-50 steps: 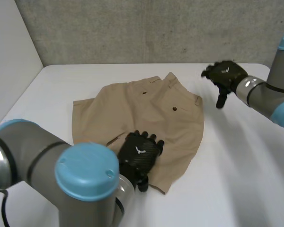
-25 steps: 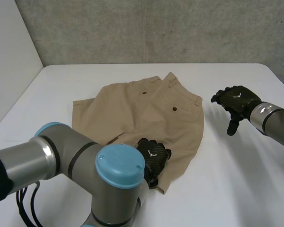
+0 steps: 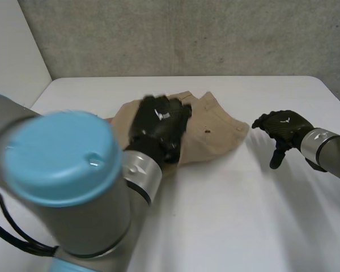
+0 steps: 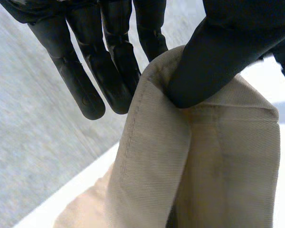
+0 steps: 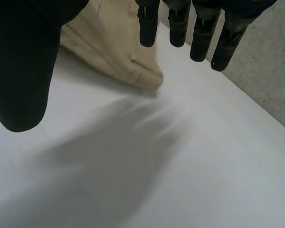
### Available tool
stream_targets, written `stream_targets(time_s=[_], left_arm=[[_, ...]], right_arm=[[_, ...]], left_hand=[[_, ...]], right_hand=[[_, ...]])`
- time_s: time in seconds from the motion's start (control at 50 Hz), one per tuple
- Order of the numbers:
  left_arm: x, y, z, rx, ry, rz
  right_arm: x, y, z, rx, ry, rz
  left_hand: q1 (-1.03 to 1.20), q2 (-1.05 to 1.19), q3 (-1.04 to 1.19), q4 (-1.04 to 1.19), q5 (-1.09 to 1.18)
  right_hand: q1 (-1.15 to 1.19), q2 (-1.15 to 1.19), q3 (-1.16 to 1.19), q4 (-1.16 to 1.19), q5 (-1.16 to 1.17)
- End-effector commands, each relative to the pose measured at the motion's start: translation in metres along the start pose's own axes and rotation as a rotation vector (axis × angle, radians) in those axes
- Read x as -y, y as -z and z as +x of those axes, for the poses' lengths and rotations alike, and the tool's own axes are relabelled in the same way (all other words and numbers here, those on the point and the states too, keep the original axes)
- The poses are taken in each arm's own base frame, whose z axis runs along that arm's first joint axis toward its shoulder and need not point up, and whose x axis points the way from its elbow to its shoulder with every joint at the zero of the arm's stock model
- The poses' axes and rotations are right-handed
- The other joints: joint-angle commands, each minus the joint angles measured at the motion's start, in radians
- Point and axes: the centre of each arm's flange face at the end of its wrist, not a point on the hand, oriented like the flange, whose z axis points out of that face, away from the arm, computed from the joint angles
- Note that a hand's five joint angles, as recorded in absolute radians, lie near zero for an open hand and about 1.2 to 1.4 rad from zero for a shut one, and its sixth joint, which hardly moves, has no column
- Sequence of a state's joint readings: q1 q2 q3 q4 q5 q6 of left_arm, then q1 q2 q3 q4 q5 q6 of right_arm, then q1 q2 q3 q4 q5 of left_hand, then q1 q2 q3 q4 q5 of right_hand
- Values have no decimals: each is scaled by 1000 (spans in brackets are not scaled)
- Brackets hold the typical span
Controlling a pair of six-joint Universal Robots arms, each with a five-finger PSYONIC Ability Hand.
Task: Fold the shorts.
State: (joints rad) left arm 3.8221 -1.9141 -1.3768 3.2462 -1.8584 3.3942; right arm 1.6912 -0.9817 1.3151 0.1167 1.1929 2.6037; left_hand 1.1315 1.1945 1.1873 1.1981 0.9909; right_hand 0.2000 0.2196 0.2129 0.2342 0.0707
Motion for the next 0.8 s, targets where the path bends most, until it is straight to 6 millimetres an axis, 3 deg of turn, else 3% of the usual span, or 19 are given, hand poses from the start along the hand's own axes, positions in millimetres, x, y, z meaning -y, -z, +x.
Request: stream_targets(time_s=[0.02,0.08,0.18,0.28,0.32,0.38,0.4,0.46,0.54,0.64,0.8], left_arm=[[29,11,-15,26,22,72],[38,15,-18,33,29,97],[44,18,-22,41,36,117],[47,16,-26,54,37,125],[47,15,-27,59,37,124],[46,13,-32,72,36,120],[45,13,-33,78,36,117],[46,11,-41,100,37,116],[51,12,-56,138,41,122],[54,13,-78,192,41,119],[45,13,-90,186,40,79]], right_arm=[[20,-6,-19,40,-184,93],[23,-10,-23,48,-232,114],[20,-23,-64,142,-292,102],[7,-31,-89,191,-298,61],[6,-32,-92,199,-303,58],[6,-32,-88,182,-305,61],[9,-31,-84,169,-304,68],[18,-27,-79,149,-287,91],[55,-9,-57,85,-221,194],[100,35,-8,-68,-5,294],[137,108,-11,-111,268,275]], left_hand=[[265,202,209,198,231],[265,202,209,198,231],[265,202,209,198,231],[265,202,209,198,231],[265,202,209,198,231],[265,202,209,198,231],[265,202,209,198,231],[265,202,209,198,231],[265,202,209,198,231],[265,202,209,198,231],[265,202,209,198,231]], right_hand=[[-25,-45,-38,-60,-71],[-25,-45,-38,-60,-71],[-25,-45,-38,-60,-71],[-25,-45,-38,-60,-71],[151,131,138,117,106],[708,688,695,674,663],[1187,1167,1174,1152,1141],[1196,1177,1183,1162,1151],[1196,1177,1183,1162,1151],[1196,1177,1183,1162,1151],[1196,1177,1183,1162,1151]])
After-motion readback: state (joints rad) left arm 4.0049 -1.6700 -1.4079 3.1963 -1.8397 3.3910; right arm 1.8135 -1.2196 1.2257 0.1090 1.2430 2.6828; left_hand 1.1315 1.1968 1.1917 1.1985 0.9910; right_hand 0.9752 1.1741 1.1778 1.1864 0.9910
